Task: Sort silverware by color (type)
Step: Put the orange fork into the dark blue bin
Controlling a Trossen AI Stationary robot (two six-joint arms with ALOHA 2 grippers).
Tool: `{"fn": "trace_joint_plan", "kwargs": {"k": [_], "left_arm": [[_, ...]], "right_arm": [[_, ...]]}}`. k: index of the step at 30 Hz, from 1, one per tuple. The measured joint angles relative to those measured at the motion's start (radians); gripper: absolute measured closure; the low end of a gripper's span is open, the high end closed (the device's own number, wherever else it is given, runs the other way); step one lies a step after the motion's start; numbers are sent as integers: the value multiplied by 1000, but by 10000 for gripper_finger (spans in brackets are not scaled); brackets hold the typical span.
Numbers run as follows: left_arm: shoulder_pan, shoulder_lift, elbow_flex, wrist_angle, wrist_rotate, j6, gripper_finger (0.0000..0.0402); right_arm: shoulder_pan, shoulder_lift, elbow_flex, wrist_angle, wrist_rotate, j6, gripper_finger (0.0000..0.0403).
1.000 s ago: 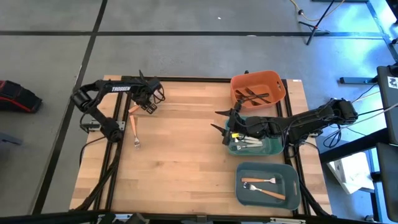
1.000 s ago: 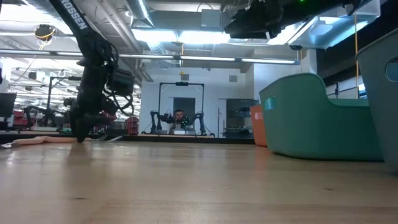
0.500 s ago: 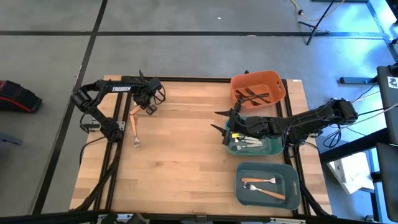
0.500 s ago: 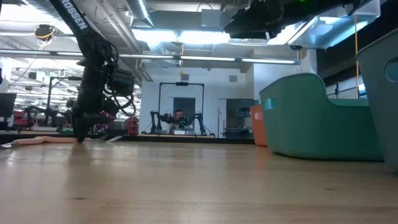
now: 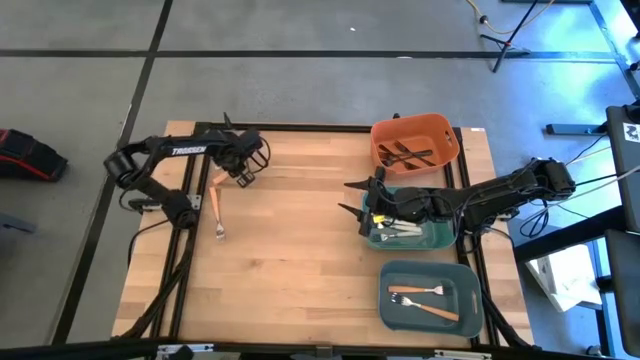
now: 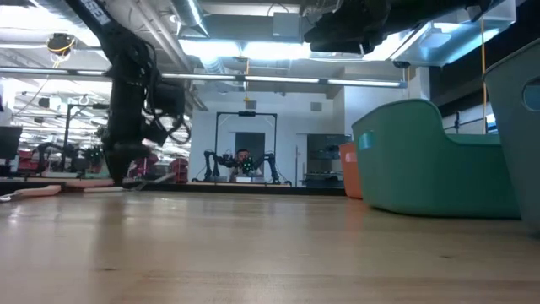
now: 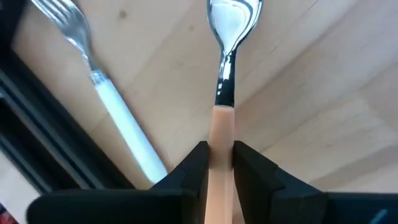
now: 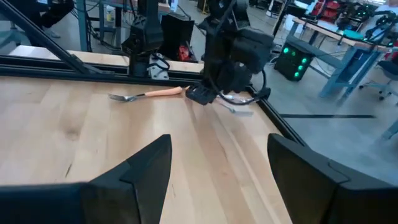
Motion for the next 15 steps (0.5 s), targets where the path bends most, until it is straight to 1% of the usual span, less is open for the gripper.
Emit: {"fn": "trace_joint_plan", "kwargs": {"k": [4,6,8,10,15], "left_arm": [[-52,-104,0,1,-3,-21,343],[-86,-164,1,4,-4,-34,344],[-128,-223,1,14,-2,-37,346],[-180,-275,1,42,0,-34,347],[-336,-360,2,168,1,-25,346]], "right_arm": [[-1,-1,0,-13,-17,10,152],[-1,-1,0,-39,-42,28,152],[-1,-1,0,-53,-43,60,152],[-1,-1,0,-58,-40,96,152],[-2,3,0,-69,-41,102,152]]}}
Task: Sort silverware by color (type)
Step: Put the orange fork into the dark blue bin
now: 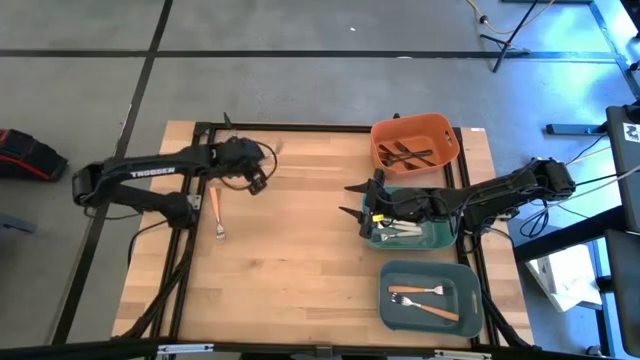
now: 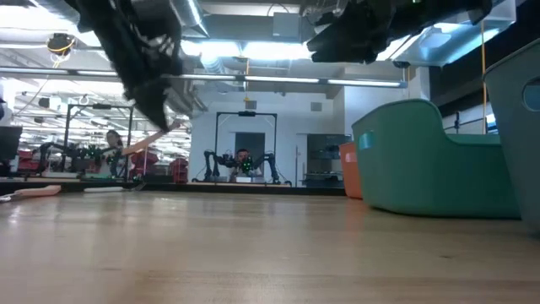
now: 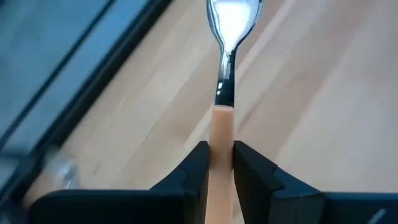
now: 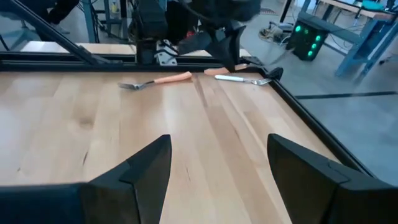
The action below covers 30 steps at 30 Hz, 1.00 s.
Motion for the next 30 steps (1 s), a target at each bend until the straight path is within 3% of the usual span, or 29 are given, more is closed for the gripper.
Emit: {"fn": "trace_joint_plan", "kwargs": {"k": [8,13,22,30], "left_arm": [[-316,-3,-18,364,0,81,346],[-477,6,-76,593,0,168,346],[-625,9,-214,959,-4,167,345],[-698,13,-277,1084,-13,158,345]], "right_arm": [[-5,23,0,20,-48,46,152],[-5,65,1,186,-121,-24,152],[-5,215,15,484,-238,-113,152],[-4,394,138,550,-252,-123,152]]}}
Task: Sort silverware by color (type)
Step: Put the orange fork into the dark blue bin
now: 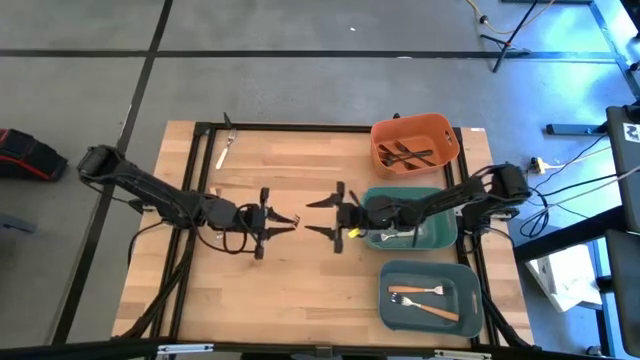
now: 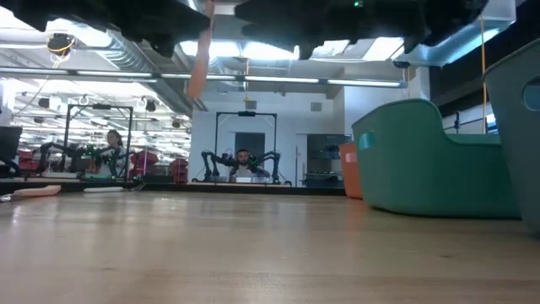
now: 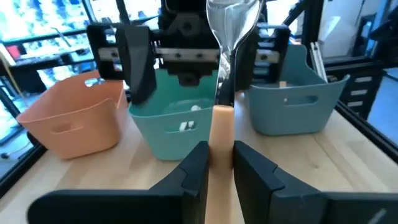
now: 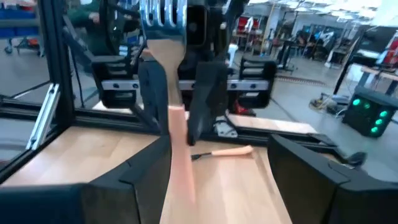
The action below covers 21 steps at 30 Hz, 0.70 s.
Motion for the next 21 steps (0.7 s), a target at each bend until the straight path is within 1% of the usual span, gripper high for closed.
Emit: {"fn": "trace_joint_plan", "kwargs": {"k": [3,6,8,11,14,21], "left_arm": [[-17,10,-6,19,-41,7,345],[-21,31,-3,28,-43,19,345],[-25,43,-8,29,-52,20,345],[-28,54,-4,55,-60,22,345],[-29,60,-5,45,-62,22,345],[-33,58,-5,46,-77,21,345]], "right_arm": [[10,65,76,1,-20,20,152],[13,118,141,-4,0,20,152],[14,135,170,-39,10,21,153],[12,167,212,-66,14,23,165],[12,185,227,-77,13,18,198],[14,183,228,-84,6,-14,330]]}}
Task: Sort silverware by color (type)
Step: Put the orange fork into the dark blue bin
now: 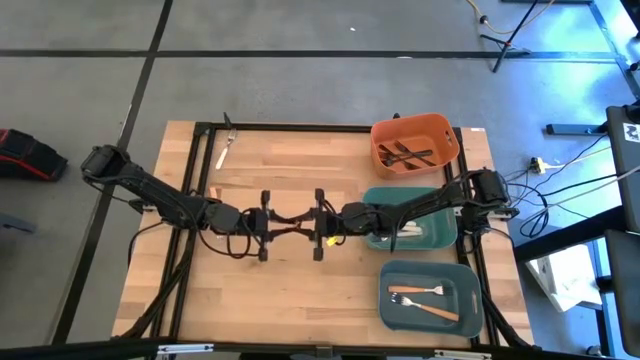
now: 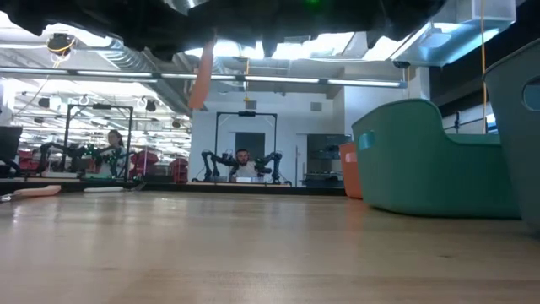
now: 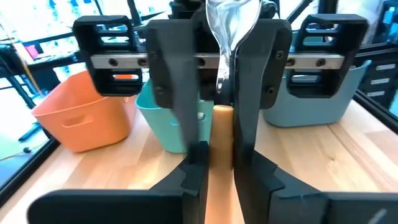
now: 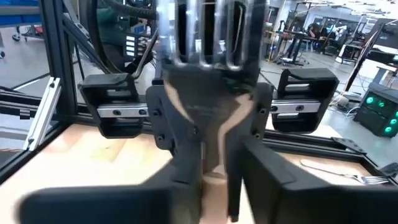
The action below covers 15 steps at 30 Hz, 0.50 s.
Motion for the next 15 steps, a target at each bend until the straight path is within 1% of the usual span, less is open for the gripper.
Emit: {"fn": "trace_joint_plan", "kwargs": {"k": [3,4,6,7,9,11,15], "left_arm": [[0,0,0,-2,-8,0,345],[0,0,0,-3,-8,-2,344],[0,0,0,-2,-9,-2,339],[0,0,0,-2,-15,-2,335],[0,0,0,-1,-24,-2,323],[0,0,0,0,-36,-1,306],[-1,0,0,-3,-34,-3,275]], "right_arm": [[0,-1,0,-13,-3,-23,380],[0,-1,0,-14,-4,-25,388],[0,-2,0,-16,-3,-26,389],[0,-2,0,-16,-3,-25,384],[-1,-2,0,-17,-1,-24,372],[-1,-2,0,-16,0,-24,369],[0,-3,0,-35,-1,-22,389]]}}
